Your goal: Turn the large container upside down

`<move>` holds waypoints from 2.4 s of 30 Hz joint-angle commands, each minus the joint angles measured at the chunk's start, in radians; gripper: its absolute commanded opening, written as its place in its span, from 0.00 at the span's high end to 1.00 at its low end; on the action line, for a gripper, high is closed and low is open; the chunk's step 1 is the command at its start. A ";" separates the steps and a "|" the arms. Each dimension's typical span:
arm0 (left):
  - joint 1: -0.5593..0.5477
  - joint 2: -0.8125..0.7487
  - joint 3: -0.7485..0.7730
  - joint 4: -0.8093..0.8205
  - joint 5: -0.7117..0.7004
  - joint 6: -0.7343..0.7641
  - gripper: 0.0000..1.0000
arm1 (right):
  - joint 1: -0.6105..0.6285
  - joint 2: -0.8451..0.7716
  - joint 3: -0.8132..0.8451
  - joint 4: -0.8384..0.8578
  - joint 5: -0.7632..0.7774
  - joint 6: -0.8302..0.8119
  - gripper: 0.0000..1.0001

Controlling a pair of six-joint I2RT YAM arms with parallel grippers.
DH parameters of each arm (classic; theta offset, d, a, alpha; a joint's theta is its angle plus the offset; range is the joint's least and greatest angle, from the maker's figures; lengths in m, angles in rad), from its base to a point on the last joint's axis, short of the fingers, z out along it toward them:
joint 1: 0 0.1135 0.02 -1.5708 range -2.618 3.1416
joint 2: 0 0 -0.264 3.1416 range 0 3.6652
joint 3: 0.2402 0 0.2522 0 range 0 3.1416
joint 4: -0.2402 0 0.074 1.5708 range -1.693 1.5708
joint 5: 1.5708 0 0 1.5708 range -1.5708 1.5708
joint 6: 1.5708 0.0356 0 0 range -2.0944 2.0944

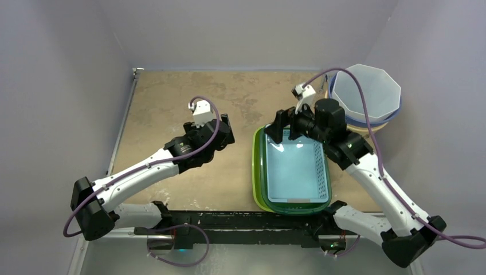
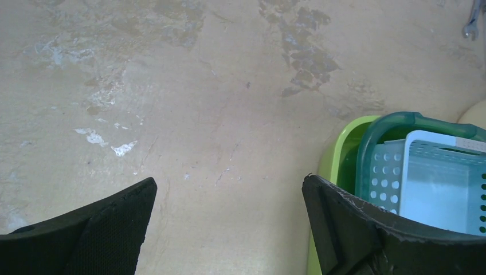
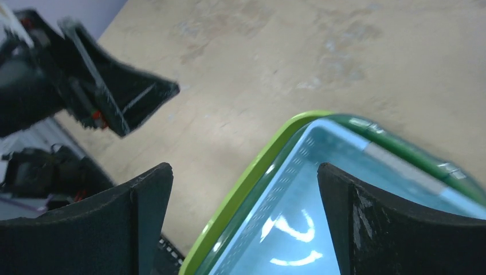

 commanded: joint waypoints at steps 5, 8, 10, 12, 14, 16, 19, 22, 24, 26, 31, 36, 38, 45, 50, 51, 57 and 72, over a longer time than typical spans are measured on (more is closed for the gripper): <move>0.006 -0.081 -0.086 0.083 0.100 -0.037 0.02 | -0.001 -0.093 -0.135 0.193 -0.165 0.077 0.01; 0.006 -0.129 -0.174 0.155 0.163 -0.058 0.02 | -0.001 -0.065 -0.129 0.122 -0.116 0.175 0.01; 0.007 -0.179 -0.248 0.245 0.221 -0.054 0.02 | -0.001 -0.066 -0.113 0.084 -0.051 0.266 0.01; 0.006 -0.226 -0.325 0.334 0.262 -0.081 0.01 | -0.001 -0.084 -0.128 0.105 -0.087 0.208 0.01; 0.006 -0.262 -0.396 0.440 0.323 -0.086 0.02 | -0.001 -0.095 -0.166 0.154 -0.152 0.233 0.01; 0.005 -0.274 -0.440 0.531 0.371 -0.085 0.02 | -0.001 -0.082 -0.166 0.146 -0.149 0.224 0.01; 0.005 -0.229 -0.486 0.678 0.499 -0.085 0.05 | -0.001 -0.055 -0.160 0.085 -0.124 0.194 0.01; -0.014 -0.088 -0.475 0.748 0.588 -0.112 0.12 | 0.000 -0.042 -0.152 0.008 -0.076 0.154 0.01; -0.042 0.019 -0.442 0.749 0.578 -0.112 0.18 | -0.001 -0.046 -0.138 -0.029 -0.032 0.140 0.01; -0.061 0.070 -0.416 0.733 0.539 -0.113 0.20 | -0.001 -0.061 -0.132 -0.046 -0.005 0.133 0.01; -0.063 0.163 -0.352 0.715 0.520 -0.086 0.26 | -0.001 -0.101 -0.157 -0.039 0.015 0.150 0.01; -0.062 0.214 -0.339 0.752 0.528 -0.076 0.35 | -0.001 -0.088 -0.186 -0.038 0.021 0.190 0.01; -0.063 0.229 -0.324 0.702 0.486 -0.090 0.41 | 0.000 -0.076 -0.183 -0.053 0.023 0.192 0.01; -0.057 0.244 -0.275 0.579 0.324 -0.067 0.54 | -0.001 -0.050 -0.177 -0.077 0.081 0.181 0.01; 0.009 0.292 -0.243 0.485 0.327 -0.045 0.78 | 0.000 0.025 -0.156 -0.058 0.051 0.169 0.01; 0.026 0.300 -0.238 0.470 0.330 -0.041 0.81 | -0.001 0.041 -0.151 -0.053 0.047 0.168 0.01; 0.153 0.273 -0.235 0.391 0.341 -0.008 0.91 | -0.001 0.114 -0.083 -0.063 0.033 0.155 0.01; 0.286 0.010 -0.218 0.163 0.198 0.109 0.45 | 0.000 0.177 -0.085 -0.104 0.288 0.149 0.01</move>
